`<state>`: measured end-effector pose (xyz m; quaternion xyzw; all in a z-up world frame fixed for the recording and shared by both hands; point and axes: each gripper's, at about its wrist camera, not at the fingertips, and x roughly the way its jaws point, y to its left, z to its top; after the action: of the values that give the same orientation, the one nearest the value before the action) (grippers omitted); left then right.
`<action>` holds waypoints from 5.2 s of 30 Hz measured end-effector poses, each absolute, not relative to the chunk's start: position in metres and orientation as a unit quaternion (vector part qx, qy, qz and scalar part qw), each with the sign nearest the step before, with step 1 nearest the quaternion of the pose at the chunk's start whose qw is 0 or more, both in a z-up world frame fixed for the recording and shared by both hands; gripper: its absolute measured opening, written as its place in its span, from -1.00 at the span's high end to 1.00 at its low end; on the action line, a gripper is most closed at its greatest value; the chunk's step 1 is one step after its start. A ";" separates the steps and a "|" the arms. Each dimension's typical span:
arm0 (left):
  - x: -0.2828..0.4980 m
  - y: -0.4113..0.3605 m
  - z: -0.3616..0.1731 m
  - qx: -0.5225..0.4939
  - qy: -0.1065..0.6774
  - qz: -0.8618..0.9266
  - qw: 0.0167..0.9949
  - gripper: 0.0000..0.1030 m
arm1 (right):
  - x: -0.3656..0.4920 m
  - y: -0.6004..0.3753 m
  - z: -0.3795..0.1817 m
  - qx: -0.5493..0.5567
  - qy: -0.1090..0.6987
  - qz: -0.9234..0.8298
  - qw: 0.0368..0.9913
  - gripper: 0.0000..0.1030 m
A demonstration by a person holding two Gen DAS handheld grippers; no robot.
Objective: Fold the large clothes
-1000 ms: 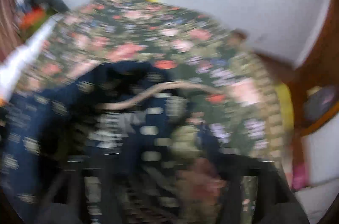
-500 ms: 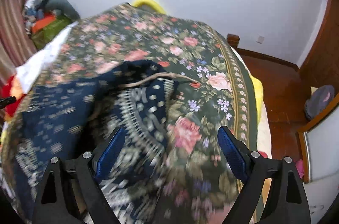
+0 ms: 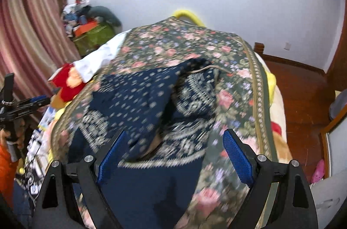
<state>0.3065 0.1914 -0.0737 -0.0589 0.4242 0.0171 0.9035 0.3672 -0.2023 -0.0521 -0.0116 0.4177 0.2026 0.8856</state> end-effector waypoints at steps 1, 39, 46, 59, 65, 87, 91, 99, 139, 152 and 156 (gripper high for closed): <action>0.299 0.187 -0.076 -0.058 0.426 0.012 0.903 -0.09 | 0.356 -0.200 -0.053 -0.011 0.420 0.210 0.883 -0.73; 0.178 0.167 -0.276 -0.163 0.568 0.023 0.806 0.39 | 0.263 -0.197 -0.200 0.091 0.543 0.229 0.803 0.40; 0.181 0.161 -0.251 -0.152 0.540 0.006 0.827 0.95 | 0.265 -0.183 -0.191 0.070 0.525 0.242 0.813 0.72; 0.233 0.151 -0.138 -0.151 0.405 -0.049 0.900 0.95 | 0.293 -0.173 -0.136 0.063 0.456 0.269 0.846 0.75; 0.278 0.167 -0.103 -0.144 0.366 -0.025 0.919 0.95 | 0.340 -0.168 -0.100 0.065 0.406 0.254 0.875 0.75; 0.561 0.251 -0.192 -0.149 0.431 0.130 0.881 0.94 | 0.634 -0.116 -0.160 0.022 0.424 0.126 0.897 0.75; 0.578 0.265 -0.225 -0.180 0.467 0.122 0.857 0.92 | 0.642 -0.121 -0.179 0.007 0.427 0.136 0.894 0.74; 0.580 0.261 -0.215 -0.138 0.488 0.109 0.855 0.85 | 0.641 -0.154 -0.162 0.028 0.447 0.149 0.881 0.74; 0.524 0.151 -0.249 0.033 0.521 -0.010 0.853 -0.60 | 0.580 -0.123 -0.214 -0.190 0.446 0.081 0.871 -0.68; 0.599 0.204 -0.206 0.008 0.495 0.100 0.863 -0.59 | 0.640 -0.141 -0.184 -0.084 0.422 0.005 0.903 -0.68; 0.613 0.243 -0.191 -0.023 0.475 0.165 0.864 -0.59 | 0.647 -0.161 -0.172 -0.042 0.403 -0.041 0.913 -0.73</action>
<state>0.6135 0.2428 -0.1912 -0.0226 0.4752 0.1652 0.8639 0.6470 -0.1611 -0.1722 -0.0424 0.4030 -0.0412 0.9133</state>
